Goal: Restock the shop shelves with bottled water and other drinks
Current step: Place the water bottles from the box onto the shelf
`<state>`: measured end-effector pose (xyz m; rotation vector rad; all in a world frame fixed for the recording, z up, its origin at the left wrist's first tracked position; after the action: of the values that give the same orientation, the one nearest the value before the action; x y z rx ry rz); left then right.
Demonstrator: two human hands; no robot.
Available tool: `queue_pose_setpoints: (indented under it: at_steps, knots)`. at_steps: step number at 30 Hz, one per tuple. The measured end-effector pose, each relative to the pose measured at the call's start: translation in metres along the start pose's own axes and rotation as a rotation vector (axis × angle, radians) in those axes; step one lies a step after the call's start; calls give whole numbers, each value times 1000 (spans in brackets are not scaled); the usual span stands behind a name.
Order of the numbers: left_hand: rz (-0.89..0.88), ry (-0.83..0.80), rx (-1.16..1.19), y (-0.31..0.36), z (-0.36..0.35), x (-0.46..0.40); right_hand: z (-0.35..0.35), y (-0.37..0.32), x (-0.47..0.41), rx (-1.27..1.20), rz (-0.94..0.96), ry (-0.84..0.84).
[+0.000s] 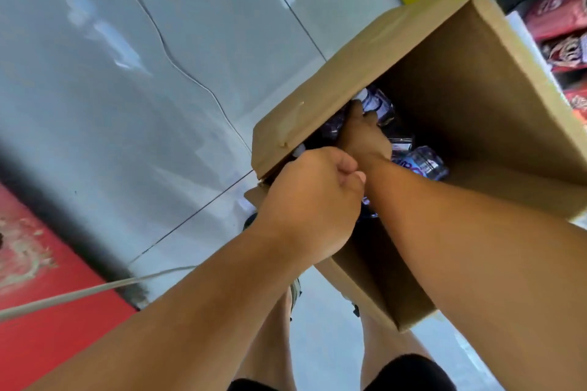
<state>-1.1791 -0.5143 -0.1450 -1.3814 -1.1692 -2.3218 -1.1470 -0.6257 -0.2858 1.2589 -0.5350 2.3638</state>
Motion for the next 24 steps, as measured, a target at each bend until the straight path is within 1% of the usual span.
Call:
queue_pose_setpoints:
  at_steps: [4, 8, 10, 13, 15, 18, 20, 22, 24]
  knots:
    - [15, -18, 15, 7, 4, 9, 18, 10, 14, -10, 1, -17]
    - [5, 34, -12, 30, 18, 23, 52, 27, 51, 89, -21, -85]
    - [12, 64, -62, 49, 27, 36, 82, 28, 80, 71, -7, -100]
    - [-34, 81, -194, 93, 40, 65, 145, 20, 139, 60, 56, -80]
    - [3, 97, -161, 124, 52, 95, 196, 9, 188, 49, 112, -66]
    - [25, 175, -157, 174, 80, 151, 269, -3, 272, -20, 162, -86]
    - [51, 225, -92, 204, 103, 184, 310, -7, 321, -138, 175, -91]
    - [89, 276, -7, 245, 130, 225, 363, -10, 377, -305, 199, -46]
    - [92, 277, 149, 292, 153, 274, 419, -12, 442, -438, 240, 25]
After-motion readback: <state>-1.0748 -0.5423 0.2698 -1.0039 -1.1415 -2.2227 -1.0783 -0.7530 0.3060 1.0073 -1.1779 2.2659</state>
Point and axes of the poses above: each hand's wrist, its own x-axis away from the middle knuckle, its own z-axis out of the back of the hand, y = z × x, the point moved 7 cm from there along -x, towards the middle knuckle, and after that the axes turned 5 degrees about -y, right-handed, at the moved point
